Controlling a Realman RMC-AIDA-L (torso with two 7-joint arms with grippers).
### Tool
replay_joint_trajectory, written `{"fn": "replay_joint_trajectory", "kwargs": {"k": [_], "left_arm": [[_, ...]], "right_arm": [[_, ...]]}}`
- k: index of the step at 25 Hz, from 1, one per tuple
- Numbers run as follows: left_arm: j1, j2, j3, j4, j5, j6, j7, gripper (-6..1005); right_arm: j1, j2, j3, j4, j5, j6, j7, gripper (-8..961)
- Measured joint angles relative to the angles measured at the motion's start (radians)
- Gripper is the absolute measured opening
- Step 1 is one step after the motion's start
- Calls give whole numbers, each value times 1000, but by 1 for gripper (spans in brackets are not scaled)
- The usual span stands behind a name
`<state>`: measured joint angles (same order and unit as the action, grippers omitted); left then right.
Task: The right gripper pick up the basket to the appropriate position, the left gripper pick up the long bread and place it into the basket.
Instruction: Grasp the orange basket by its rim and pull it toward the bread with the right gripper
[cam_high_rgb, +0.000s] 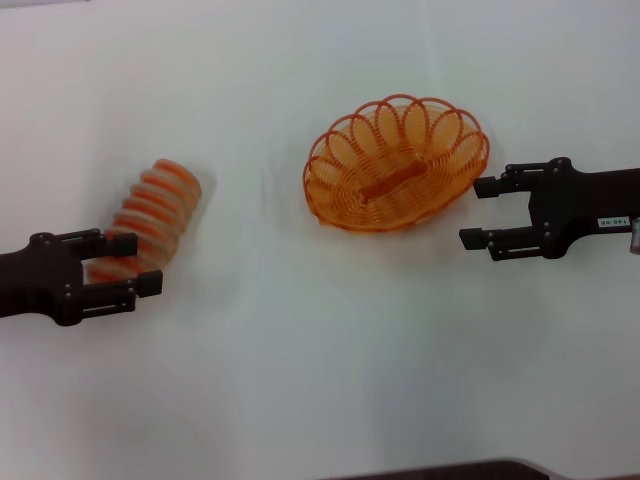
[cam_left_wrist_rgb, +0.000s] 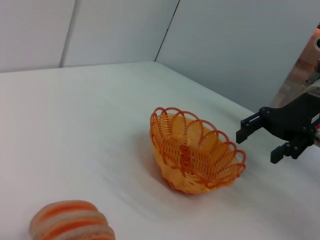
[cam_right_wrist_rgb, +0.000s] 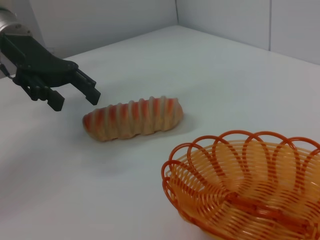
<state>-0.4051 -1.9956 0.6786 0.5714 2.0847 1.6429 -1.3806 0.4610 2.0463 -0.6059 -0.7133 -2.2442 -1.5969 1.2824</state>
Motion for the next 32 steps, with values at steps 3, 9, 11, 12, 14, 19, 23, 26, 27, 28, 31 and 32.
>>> {"fn": "replay_joint_trajectory", "kwargs": {"k": [3, 9, 11, 12, 14, 19, 23, 26, 27, 28, 31, 32], "left_arm": [[0, 0, 1, 1, 1, 0, 0, 717], [-2, 0, 1, 1, 2, 0, 0, 718], [-3, 0, 1, 1, 3, 0, 1, 718], [-3, 0, 0, 1, 3, 0, 1, 718], [-3, 0, -1, 1, 3, -1, 2, 718], [-3, -2, -8, 0, -5, -3, 5, 718], [-10, -12, -15, 1, -8, -3, 6, 718], [-15, -22, -24, 3, -9, -4, 8, 718], [-17, -26, -29, 4, -10, -4, 11, 718], [-19, -30, -35, 4, -11, -4, 17, 718], [-22, -42, -59, 4, -15, -5, 39, 718], [-23, -44, -63, 4, -16, -5, 41, 718]], "right_arm": [[0, 0, 0, 0, 0, 0, 0, 776], [2, 0, 0, 0, 0, 0, 0, 777], [2, 0, 0, 0, 0, 0, 0, 777], [2, 0, 1, 0, 1, 0, 0, 777], [3, 0, 7, 0, 9, -4, 0, 777], [9, -8, 26, 0, 90, -33, 25, 777], [31, -28, 29, 0, 165, -34, 139, 777], [73, -44, 37, -1, 174, 17, 301, 776], [84, -49, 37, -1, 173, 34, 352, 776], [96, -55, 35, -2, 171, 50, 401, 776], [128, -75, 29, -6, 168, 80, 527, 776], [135, -80, 29, -10, 167, 91, 565, 776]]}}
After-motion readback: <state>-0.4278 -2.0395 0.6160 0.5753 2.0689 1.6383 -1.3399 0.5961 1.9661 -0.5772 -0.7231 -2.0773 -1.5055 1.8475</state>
